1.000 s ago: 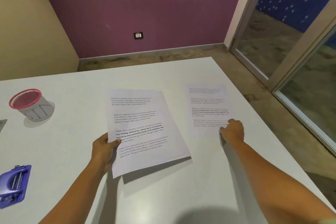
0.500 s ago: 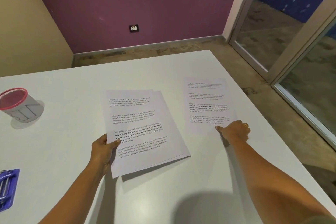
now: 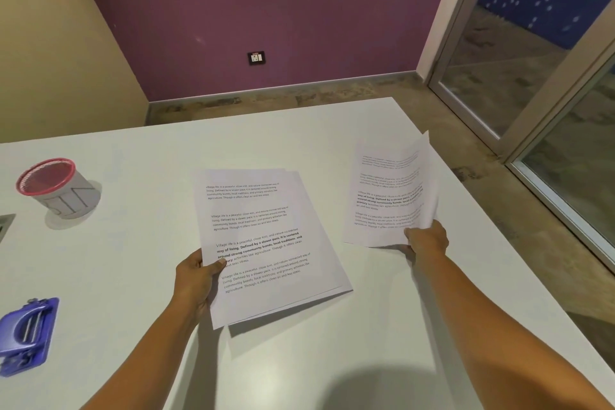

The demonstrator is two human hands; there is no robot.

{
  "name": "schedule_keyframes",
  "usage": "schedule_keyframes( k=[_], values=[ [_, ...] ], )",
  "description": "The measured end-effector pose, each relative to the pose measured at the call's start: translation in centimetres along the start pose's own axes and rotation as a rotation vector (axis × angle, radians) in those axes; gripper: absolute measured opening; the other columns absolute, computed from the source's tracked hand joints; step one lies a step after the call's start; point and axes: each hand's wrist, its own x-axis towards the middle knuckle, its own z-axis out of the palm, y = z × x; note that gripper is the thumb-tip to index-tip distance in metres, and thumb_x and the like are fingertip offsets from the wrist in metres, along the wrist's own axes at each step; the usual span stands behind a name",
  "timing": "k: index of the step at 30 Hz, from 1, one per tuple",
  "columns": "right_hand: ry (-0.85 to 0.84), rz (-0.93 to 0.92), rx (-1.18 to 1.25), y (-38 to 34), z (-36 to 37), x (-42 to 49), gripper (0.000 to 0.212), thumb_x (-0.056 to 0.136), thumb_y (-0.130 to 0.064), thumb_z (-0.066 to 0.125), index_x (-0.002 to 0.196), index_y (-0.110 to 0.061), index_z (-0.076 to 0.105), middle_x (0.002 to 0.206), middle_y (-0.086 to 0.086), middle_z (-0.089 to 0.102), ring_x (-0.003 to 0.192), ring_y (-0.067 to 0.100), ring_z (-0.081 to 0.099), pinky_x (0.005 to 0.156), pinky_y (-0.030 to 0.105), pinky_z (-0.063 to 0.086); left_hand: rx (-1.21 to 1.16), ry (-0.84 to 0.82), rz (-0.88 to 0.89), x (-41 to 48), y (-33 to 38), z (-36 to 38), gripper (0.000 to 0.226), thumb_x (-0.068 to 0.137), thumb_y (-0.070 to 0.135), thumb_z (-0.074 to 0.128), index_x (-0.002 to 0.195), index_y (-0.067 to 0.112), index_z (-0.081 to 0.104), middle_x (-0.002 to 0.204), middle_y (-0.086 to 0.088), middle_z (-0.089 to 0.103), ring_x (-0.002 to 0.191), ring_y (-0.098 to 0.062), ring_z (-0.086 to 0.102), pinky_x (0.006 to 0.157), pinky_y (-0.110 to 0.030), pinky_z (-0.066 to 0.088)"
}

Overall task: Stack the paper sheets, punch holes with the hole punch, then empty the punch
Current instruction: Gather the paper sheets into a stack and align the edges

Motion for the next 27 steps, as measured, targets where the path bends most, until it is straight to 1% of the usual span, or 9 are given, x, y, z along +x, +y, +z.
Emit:
schedule_keyframes(
  k=[4, 8, 12, 15, 17, 20, 22, 24, 27],
  values=[
    [-0.093, -0.084, 0.261, -1.6, -0.1, -2.8, 0.048, 0.083, 0.005, 0.061, 0.129, -0.004, 0.049, 0.123, 0.014, 0.057, 0.102, 0.032, 0.059, 0.066, 0.022, 0.056, -0.003, 0.013, 0.005, -0.7, 0.3, -0.7, 0.036, 0.086, -0.018, 0.045, 0.12, -0.009, 0.052, 0.125, -0.027, 0.056, 0.1, -0.036, 0.058, 0.094, -0.048, 0.044],
    [-0.329, -0.101, 0.44, -3.0, -0.6, -6.4, 0.054, 0.084, 0.008, 0.059, 0.134, -0.006, 0.045, 0.13, 0.012, 0.056, 0.109, 0.028, 0.058, 0.081, 0.032, 0.052, -0.018, 0.027, 0.022, -1.6, 0.8, -1.3, 0.035, 0.086, -0.017, 0.045, 0.12, -0.01, 0.051, 0.126, -0.028, 0.055, 0.108, -0.041, 0.057, 0.094, -0.047, 0.044],
    [-0.552, -0.139, 0.388, -2.7, -0.3, -10.2, 0.052, 0.085, 0.006, 0.058, 0.134, -0.006, 0.045, 0.128, 0.011, 0.057, 0.111, 0.027, 0.058, 0.075, 0.03, 0.054, -0.043, 0.013, 0.028, -2.8, 1.4, -1.7, 0.033, 0.088, -0.015, 0.045, 0.119, -0.009, 0.053, 0.124, -0.026, 0.057, 0.098, -0.033, 0.058, 0.089, -0.044, 0.046],
    [-0.679, -0.157, 0.323, -1.9, 0.5, -12.9, 0.044, 0.086, 0.003, 0.058, 0.128, -0.008, 0.05, 0.119, 0.009, 0.062, 0.094, 0.02, 0.063, 0.06, 0.021, 0.056, -0.065, -0.015, 0.042, -3.6, 1.9, -2.0, 0.033, 0.089, -0.012, 0.045, 0.121, -0.007, 0.053, 0.123, -0.023, 0.059, 0.099, -0.034, 0.059, 0.09, -0.045, 0.046],
    [-0.738, -0.177, 0.281, -1.4, 1.2, -14.3, 0.042, 0.086, 0.002, 0.058, 0.125, -0.011, 0.051, 0.118, 0.009, 0.062, 0.092, 0.019, 0.064, 0.06, 0.023, 0.058, -0.082, -0.029, 0.052, -4.1, 2.4, -2.3, 0.031, 0.089, -0.011, 0.046, 0.118, -0.005, 0.055, 0.119, -0.02, 0.061, 0.099, -0.034, 0.06, 0.09, -0.045, 0.047],
    [-0.744, -0.263, 0.192, -1.0, 1.9, -15.9, 0.043, 0.084, -0.001, 0.062, 0.125, -0.01, 0.051, 0.118, 0.009, 0.063, 0.094, 0.022, 0.064, 0.057, 0.023, 0.057, -0.104, -0.052, 0.076, -4.9, 3.0, -3.0, 0.028, 0.09, -0.008, 0.048, 0.114, 0.0, 0.058, 0.114, -0.017, 0.063, 0.095, -0.033, 0.063, 0.085, -0.044, 0.05],
    [-0.711, -0.346, 0.099, -1.0, 2.0, -16.7, 0.046, 0.08, -0.007, 0.069, 0.122, -0.011, 0.051, 0.115, 0.007, 0.063, 0.088, 0.02, 0.065, 0.057, 0.024, 0.055, -0.126, -0.07, 0.093, -5.4, 3.2, -3.6, 0.026, 0.09, -0.006, 0.048, 0.112, 0.003, 0.059, 0.107, -0.014, 0.066, 0.087, -0.029, 0.066, 0.072, -0.039, 0.055],
    [-0.686, -0.442, 0.005, -1.0, 1.9, -17.4, 0.051, 0.074, -0.013, 0.075, 0.118, -0.016, 0.049, 0.115, 0.005, 0.062, 0.093, 0.021, 0.063, 0.065, 0.03, 0.055, -0.146, -0.087, 0.104, -6.0, 3.3, -4.1, 0.024, 0.09, -0.005, 0.049, 0.107, 0.007, 0.061, 0.099, -0.009, 0.069, 0.081, -0.025, 0.069, 0.06, -0.034, 0.057],
    [-0.66, -0.509, -0.02, -1.3, 1.4, -18.0, 0.069, 0.064, -0.023, 0.084, 0.119, -0.024, 0.043, 0.116, -0.003, 0.058, 0.107, 0.021, 0.057, 0.084, 0.039, 0.055, -0.167, -0.121, 0.119, -6.5, 3.5, -5.0, 0.021, 0.089, -0.003, 0.052, 0.099, 0.01, 0.065, 0.09, -0.005, 0.074, 0.075, -0.023, 0.072, 0.058, -0.034, 0.059]
  ],
)
